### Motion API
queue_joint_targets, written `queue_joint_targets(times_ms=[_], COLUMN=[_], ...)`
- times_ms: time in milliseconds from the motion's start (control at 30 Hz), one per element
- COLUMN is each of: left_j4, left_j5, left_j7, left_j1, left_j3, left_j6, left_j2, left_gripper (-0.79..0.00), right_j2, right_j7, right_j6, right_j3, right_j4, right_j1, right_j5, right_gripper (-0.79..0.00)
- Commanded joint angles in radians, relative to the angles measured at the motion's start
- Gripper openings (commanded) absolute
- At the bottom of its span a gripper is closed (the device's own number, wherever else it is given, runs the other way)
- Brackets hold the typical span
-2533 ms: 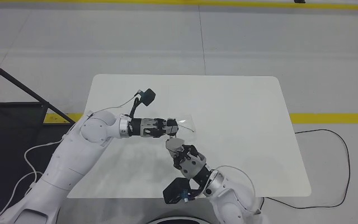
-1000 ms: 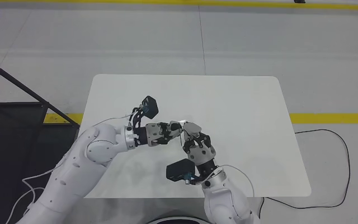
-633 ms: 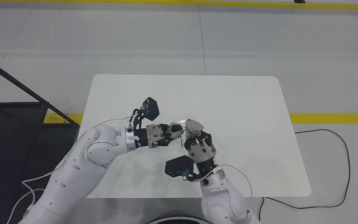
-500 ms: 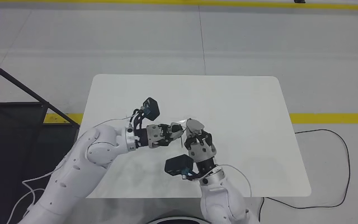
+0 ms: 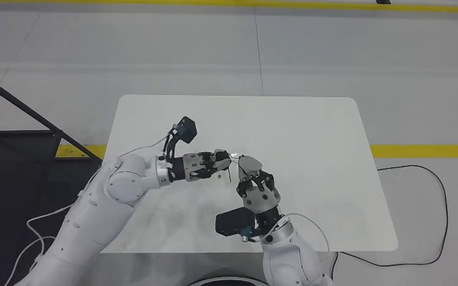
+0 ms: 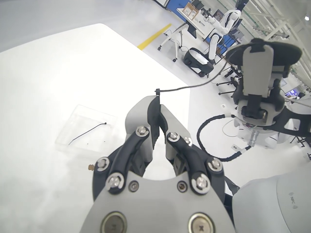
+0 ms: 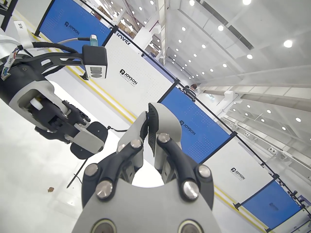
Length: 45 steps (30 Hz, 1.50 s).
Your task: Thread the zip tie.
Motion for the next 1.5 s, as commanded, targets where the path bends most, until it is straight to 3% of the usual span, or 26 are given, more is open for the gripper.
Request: queue_joint_targets(times_ms=[0, 367, 600, 933, 1167, 1467], left_j4=[0.006, 0.027, 0.034, 0.034, 0.036, 0.051], left_j5=[-0.005, -0.027, -0.056, -0.056, -0.098, -0.159], left_j7=[-0.006, -0.020, -0.045, -0.045, -0.052, -0.119], left_j1=[-0.004, -0.020, -0.034, -0.034, -0.030, -0.042], left_j3=[0.001, 0.009, 0.023, 0.023, 0.030, 0.029], left_j6=[0.006, 0.044, 0.086, 0.086, 0.106, 0.070], left_j2=[-0.001, -0.005, -0.010, -0.010, -0.013, -0.013], left_gripper=[-0.785, -0.785, -0.785, -0.785, -0.785, -0.785], right_j2=[0.001, 0.002, 0.007, 0.007, 0.014, 0.019], right_j7=[-0.008, -0.049, -0.070, -0.074, -0.169, -0.194], right_j6=[0.002, 0.034, -0.064, -0.072, -0.086, -0.113], right_j3=[0.004, 0.005, 0.016, 0.014, 0.012, 0.019], right_j4=[-0.003, -0.012, -0.026, -0.026, -0.009, 0.015], right_j1=[-0.005, -0.025, -0.027, -0.025, -0.014, 0.004], right_j5=[0.000, -0.001, 0.045, 0.045, 0.009, -0.012], right_gripper=[-0.785, -0.785, -0.785, -0.785, -0.785, -0.785])
